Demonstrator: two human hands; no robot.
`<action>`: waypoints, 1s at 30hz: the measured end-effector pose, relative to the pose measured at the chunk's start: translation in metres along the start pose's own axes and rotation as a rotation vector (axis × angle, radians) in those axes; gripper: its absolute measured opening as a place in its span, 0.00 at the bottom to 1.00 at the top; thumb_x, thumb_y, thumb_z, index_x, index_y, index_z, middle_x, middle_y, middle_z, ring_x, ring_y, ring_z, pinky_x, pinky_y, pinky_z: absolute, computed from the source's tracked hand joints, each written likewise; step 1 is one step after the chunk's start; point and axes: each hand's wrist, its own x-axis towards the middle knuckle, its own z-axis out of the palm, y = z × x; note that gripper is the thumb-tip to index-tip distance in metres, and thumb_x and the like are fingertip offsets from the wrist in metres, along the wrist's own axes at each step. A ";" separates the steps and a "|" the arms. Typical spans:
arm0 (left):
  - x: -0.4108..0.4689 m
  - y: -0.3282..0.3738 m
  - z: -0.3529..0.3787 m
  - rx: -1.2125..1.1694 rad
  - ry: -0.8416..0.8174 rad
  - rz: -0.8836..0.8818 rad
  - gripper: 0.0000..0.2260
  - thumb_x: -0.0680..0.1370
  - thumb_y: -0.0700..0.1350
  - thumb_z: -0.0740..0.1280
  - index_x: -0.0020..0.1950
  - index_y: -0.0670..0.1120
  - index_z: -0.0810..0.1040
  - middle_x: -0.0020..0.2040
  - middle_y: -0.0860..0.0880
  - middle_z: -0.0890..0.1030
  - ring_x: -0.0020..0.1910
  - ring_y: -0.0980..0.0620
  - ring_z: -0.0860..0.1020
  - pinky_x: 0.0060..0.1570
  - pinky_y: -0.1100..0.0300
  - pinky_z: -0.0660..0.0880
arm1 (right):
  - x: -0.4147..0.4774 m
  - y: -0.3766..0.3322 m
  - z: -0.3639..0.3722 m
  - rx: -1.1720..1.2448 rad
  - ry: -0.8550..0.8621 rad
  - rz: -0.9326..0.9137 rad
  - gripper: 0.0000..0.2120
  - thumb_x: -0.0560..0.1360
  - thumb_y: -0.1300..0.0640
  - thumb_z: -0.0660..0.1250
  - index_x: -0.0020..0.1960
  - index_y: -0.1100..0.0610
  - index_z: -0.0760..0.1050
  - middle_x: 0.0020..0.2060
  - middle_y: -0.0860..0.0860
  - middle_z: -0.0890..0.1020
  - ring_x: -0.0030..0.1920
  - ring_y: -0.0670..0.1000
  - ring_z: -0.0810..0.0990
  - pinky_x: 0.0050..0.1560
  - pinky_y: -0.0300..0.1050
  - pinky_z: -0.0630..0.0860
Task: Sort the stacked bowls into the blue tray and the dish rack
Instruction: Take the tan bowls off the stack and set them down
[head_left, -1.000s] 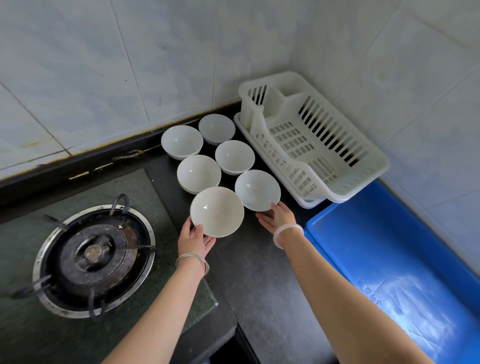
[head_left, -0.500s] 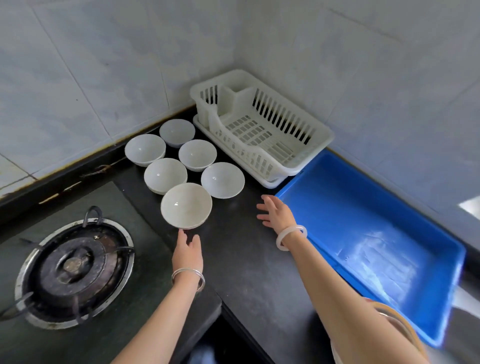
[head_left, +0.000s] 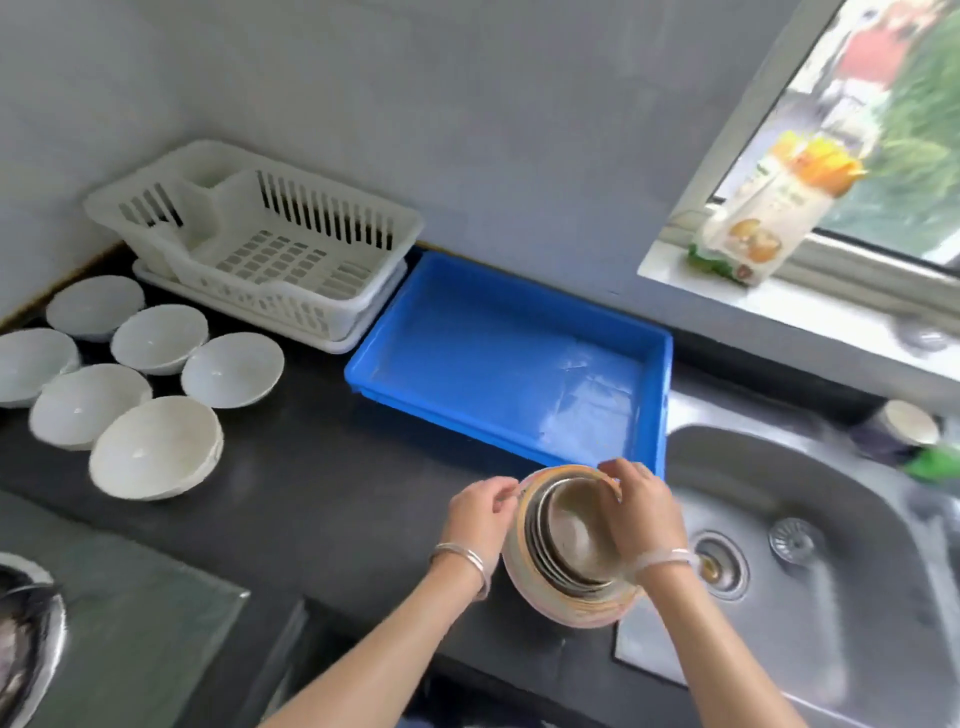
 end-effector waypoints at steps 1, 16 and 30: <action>-0.001 0.007 0.009 0.040 -0.019 0.043 0.12 0.77 0.43 0.63 0.60 0.46 0.78 0.57 0.48 0.81 0.54 0.53 0.78 0.53 0.68 0.69 | -0.005 0.011 -0.002 -0.035 -0.009 0.031 0.10 0.76 0.57 0.63 0.54 0.57 0.78 0.52 0.59 0.81 0.53 0.61 0.77 0.49 0.49 0.70; 0.000 0.010 0.041 0.198 -0.022 0.054 0.16 0.77 0.40 0.63 0.64 0.51 0.75 0.55 0.50 0.80 0.49 0.53 0.78 0.51 0.62 0.75 | -0.018 0.028 0.004 -0.038 0.013 0.084 0.04 0.74 0.59 0.65 0.46 0.59 0.71 0.48 0.56 0.79 0.45 0.58 0.76 0.41 0.46 0.67; 0.011 0.012 0.040 0.207 -0.044 0.022 0.09 0.76 0.44 0.65 0.56 0.47 0.79 0.53 0.48 0.81 0.49 0.52 0.77 0.48 0.63 0.71 | -0.018 0.043 -0.025 0.318 -0.001 0.270 0.09 0.74 0.58 0.66 0.40 0.54 0.66 0.39 0.57 0.81 0.39 0.60 0.79 0.40 0.48 0.76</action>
